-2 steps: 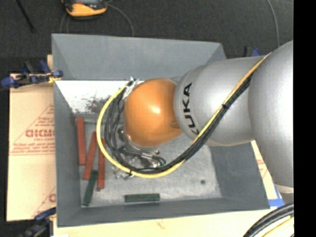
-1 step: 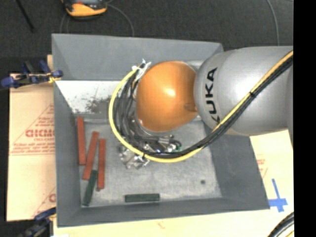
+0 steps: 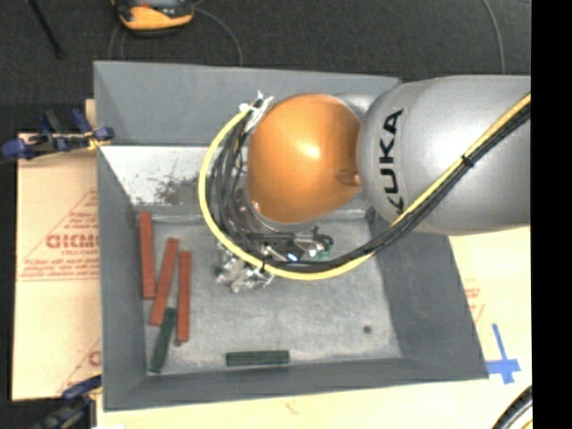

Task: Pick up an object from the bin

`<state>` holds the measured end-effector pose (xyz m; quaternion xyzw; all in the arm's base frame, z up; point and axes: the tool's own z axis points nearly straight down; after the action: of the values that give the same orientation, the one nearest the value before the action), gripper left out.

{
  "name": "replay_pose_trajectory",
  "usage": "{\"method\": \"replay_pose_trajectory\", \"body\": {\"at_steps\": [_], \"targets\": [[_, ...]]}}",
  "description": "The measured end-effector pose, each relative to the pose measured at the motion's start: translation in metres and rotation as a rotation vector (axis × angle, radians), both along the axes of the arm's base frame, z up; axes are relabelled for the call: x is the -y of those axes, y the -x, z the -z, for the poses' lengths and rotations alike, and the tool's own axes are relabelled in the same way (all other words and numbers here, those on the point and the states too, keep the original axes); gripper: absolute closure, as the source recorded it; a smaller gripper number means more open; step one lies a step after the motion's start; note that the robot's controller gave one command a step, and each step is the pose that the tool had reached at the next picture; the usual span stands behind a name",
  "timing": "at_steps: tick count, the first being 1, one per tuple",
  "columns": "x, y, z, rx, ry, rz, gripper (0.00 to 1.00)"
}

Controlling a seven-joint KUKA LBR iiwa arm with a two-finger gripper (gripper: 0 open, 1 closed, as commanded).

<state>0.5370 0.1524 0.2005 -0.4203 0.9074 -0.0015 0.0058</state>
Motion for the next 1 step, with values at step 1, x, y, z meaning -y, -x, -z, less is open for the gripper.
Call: {"method": "replay_pose_trajectory", "body": {"at_steps": [1], "targets": [[-0.0025, -0.0012, 0.007, -0.004, -0.001, 0.037, 1.0]]}}
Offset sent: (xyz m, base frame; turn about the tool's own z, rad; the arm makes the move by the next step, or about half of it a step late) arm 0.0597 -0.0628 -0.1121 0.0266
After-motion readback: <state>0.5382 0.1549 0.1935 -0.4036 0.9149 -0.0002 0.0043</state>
